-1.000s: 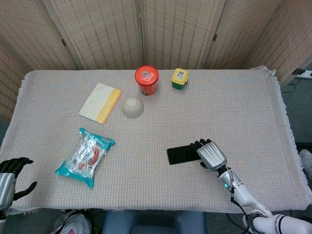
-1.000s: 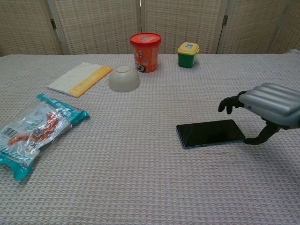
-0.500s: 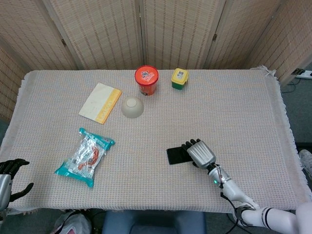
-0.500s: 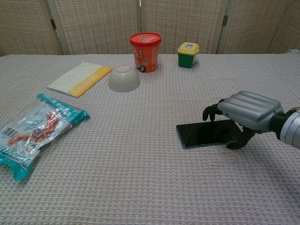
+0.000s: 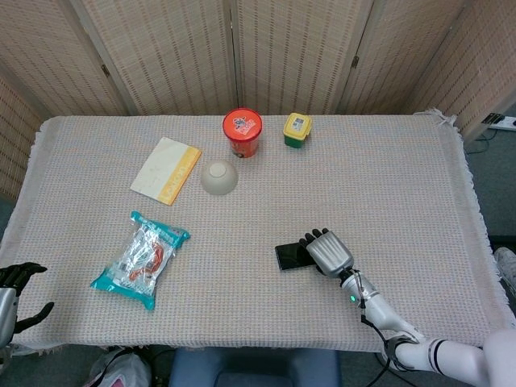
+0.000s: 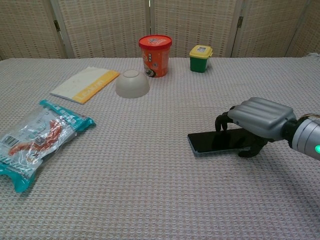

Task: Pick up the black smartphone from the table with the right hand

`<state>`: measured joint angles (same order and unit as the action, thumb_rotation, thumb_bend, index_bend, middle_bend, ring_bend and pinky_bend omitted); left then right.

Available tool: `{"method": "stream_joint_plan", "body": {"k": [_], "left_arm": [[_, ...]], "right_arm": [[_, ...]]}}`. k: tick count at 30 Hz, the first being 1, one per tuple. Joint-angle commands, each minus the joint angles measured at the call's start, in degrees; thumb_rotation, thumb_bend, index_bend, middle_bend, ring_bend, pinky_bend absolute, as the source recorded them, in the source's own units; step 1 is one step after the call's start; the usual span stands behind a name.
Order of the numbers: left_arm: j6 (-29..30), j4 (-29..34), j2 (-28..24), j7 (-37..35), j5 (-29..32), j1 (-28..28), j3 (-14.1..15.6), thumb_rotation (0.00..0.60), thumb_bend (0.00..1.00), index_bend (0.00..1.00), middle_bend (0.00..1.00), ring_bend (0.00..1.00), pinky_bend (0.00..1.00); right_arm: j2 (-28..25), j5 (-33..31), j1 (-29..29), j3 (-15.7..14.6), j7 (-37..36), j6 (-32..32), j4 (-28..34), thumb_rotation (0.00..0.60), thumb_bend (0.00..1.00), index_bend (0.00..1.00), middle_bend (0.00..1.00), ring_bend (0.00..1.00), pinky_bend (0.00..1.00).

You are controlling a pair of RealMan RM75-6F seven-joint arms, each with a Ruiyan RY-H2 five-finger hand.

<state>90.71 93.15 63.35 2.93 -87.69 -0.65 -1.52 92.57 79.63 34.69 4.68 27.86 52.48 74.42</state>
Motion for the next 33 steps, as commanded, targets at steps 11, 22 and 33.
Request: {"method": "stream_joint_plan", "body": {"k": [11, 22, 33], "left_arm": [[0.1, -0.1, -0.1, -0.2, 0.2, 0.2, -0.1, 0.600, 0.20, 0.33, 0.31, 0.26, 0.26], [0.0, 0.2, -0.4, 0.2, 0.5, 0.1, -0.4, 0.600, 0.20, 0.33, 0.31, 0.26, 0.26], [-0.4, 0.6, -0.7, 0.6, 0.5, 0.1, -0.4, 0.600, 0.20, 0.33, 0.31, 0.26, 0.26]], "right_arm": [[-0.3, -2.1, 2.4, 0.8, -0.2, -2.1, 0.3, 0.600, 0.42, 0.35, 0.37, 0.28, 0.43], [-2.5, -7.6, 5.1, 3.5, -5.5, -6.8, 3.2, 0.600, 0.50, 0.36, 0.39, 0.28, 0.43], [-1.3, -12.1, 8.4, 6.3, -4.3, -7.1, -0.4, 0.600, 0.47, 0.36, 0.39, 0.28, 0.43]]}}
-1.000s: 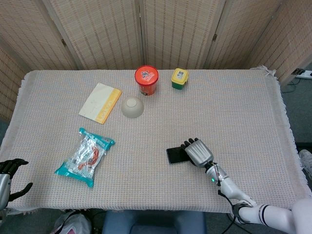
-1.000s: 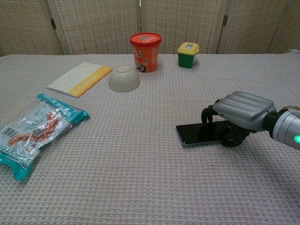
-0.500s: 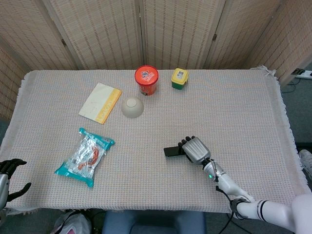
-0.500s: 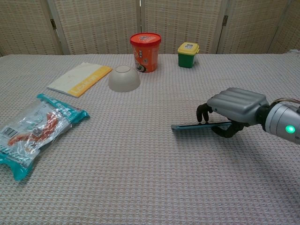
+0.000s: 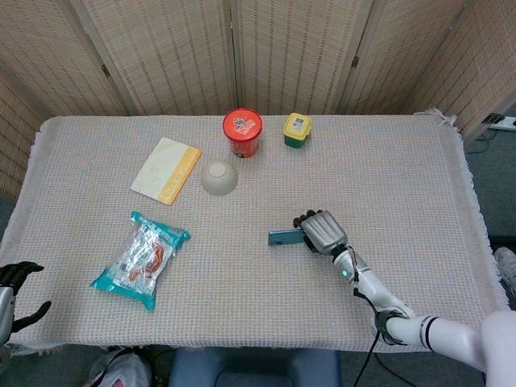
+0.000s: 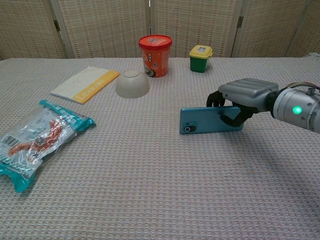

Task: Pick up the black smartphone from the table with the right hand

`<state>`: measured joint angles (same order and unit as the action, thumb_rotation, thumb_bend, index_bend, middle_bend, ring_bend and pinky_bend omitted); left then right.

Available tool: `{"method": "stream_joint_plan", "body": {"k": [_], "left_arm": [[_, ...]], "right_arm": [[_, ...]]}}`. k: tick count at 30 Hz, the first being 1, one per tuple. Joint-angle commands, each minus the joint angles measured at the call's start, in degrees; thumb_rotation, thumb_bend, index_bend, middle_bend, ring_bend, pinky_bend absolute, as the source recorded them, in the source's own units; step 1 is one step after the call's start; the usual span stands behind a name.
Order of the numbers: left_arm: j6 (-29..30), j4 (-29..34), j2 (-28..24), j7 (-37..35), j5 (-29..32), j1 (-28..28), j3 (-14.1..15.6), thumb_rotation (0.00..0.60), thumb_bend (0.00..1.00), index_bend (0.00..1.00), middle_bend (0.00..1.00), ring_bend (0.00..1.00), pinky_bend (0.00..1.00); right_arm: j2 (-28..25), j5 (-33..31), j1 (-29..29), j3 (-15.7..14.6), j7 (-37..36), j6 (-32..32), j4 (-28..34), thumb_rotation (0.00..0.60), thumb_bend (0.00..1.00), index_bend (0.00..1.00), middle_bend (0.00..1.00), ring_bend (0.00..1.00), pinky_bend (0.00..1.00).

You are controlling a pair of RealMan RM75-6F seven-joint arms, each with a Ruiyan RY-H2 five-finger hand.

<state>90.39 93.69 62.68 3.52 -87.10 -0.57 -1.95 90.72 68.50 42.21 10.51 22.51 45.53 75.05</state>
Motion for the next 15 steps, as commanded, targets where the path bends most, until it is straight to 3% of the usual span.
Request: {"method": "stream_joint_plan", "body": {"k": [1, 7, 11, 13, 15], "left_arm": [[0.0, 0.1, 0.0, 0.1, -0.1, 0.0, 0.0, 0.600, 0.20, 0.33, 0.31, 0.26, 0.26], [0.4, 0.2, -0.4, -0.2, -0.1, 0.3, 0.1, 0.600, 0.20, 0.33, 0.31, 0.26, 0.26], [0.8, -0.1, -0.6, -0.6, 0.2, 0.5, -0.2, 0.600, 0.20, 0.33, 0.31, 0.26, 0.26], [0.8, -0.1, -0.5, -0.7, -0.1, 0.4, -0.2, 0.600, 0.20, 0.33, 0.31, 0.26, 0.26], [0.9, -0.1, -0.4, -0.6, -0.3, 0.3, -0.3, 0.600, 0.20, 0.33, 0.31, 0.26, 0.26]], "right_arm": [[0.9, -1.4, 1.3, 0.6, 1.4, -0.3, -1.5, 0.600, 0.47, 0.36, 0.39, 0.28, 0.43], [2.4, -2.8, 2.8, 1.1, 7.2, 3.2, -4.9, 0.600, 0.46, 0.35, 0.36, 0.28, 0.43], [-0.1, -1.4, 1.1, 0.7, 9.8, 9.0, -1.0, 0.600, 0.41, 0.32, 0.33, 0.28, 0.43], [-2.9, -0.9, -0.4, 0.4, 10.7, 11.8, 2.8, 0.600, 0.31, 0.31, 0.31, 0.28, 0.43], [-5.8, -0.5, -2.1, 0.1, 11.2, 14.4, 6.7, 0.600, 0.11, 0.30, 0.30, 0.27, 0.43]]}}
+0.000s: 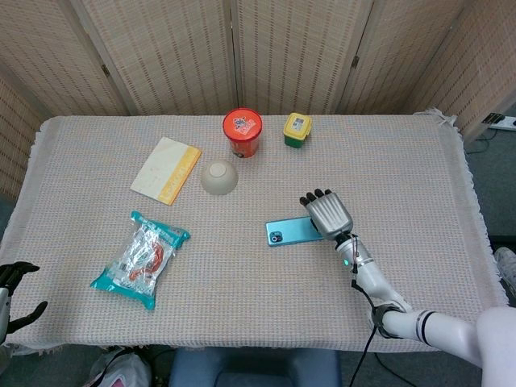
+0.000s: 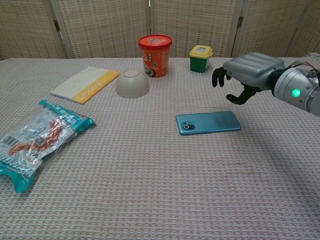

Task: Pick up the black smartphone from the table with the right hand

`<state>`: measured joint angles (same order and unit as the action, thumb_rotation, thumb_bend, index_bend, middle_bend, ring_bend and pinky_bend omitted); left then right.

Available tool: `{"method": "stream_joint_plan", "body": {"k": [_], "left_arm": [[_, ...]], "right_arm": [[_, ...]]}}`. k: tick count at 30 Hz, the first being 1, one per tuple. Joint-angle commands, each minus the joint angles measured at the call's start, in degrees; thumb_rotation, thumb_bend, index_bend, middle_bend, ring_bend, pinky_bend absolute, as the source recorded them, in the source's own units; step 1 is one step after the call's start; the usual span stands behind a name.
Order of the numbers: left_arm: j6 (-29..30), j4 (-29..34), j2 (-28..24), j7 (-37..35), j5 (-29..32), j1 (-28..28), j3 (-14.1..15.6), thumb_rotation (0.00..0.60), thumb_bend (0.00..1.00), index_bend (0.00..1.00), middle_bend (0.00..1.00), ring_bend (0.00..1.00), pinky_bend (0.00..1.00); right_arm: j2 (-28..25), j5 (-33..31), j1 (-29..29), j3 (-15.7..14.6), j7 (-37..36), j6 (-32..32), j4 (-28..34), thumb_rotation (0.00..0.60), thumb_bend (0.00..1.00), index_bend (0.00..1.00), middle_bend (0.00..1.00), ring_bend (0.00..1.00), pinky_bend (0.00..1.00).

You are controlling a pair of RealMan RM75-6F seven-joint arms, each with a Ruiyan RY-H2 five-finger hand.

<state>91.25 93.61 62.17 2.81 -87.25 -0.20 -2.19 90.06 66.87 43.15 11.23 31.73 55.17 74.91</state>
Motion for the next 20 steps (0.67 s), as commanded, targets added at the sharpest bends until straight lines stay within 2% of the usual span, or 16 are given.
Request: {"method": "stream_joint_plan", "body": {"k": [1, 4, 9, 14, 20], "left_arm": [[0.0, 0.0, 0.2, 0.2, -0.2, -0.2, -0.1, 0.600, 0.20, 0.33, 0.31, 0.26, 0.26], [-0.3, 0.4, 0.4, 0.6, -0.6, -0.7, -0.4, 0.600, 0.20, 0.33, 0.31, 0.26, 0.26], [-0.7, 0.9, 0.6, 1.5, -0.9, -1.6, -0.8, 0.600, 0.20, 0.33, 0.31, 0.26, 0.26], [-1.5, 1.8, 1.2, 2.8, -1.5, -2.6, -1.1, 0.600, 0.20, 0.33, 0.31, 0.26, 0.26], [-1.8, 2.9, 2.1, 4.5, -2.4, -3.5, -1.2, 0.600, 0.20, 0.33, 0.31, 0.26, 0.26]], "right_arm": [[-6.6, 1.4, -3.9, -0.8, 2.1, 6.0, 8.9, 0.600, 0.06, 0.30, 0.30, 0.27, 0.43], [-12.3, 3.5, -7.7, -2.0, 1.0, 11.1, 16.4, 0.600, 0.01, 0.30, 0.30, 0.27, 0.43], [-20.0, 8.0, -14.5, -5.9, -1.4, 18.3, 23.4, 0.600, 0.01, 0.30, 0.30, 0.27, 0.43], [-25.4, 13.7, -21.4, -10.0, -7.1, 25.7, 25.2, 0.600, 0.03, 0.30, 0.30, 0.27, 0.43], [-28.0, 19.2, -28.9, -13.3, -14.9, 34.1, 24.0, 0.600, 0.03, 0.30, 0.30, 0.27, 0.43]]}}
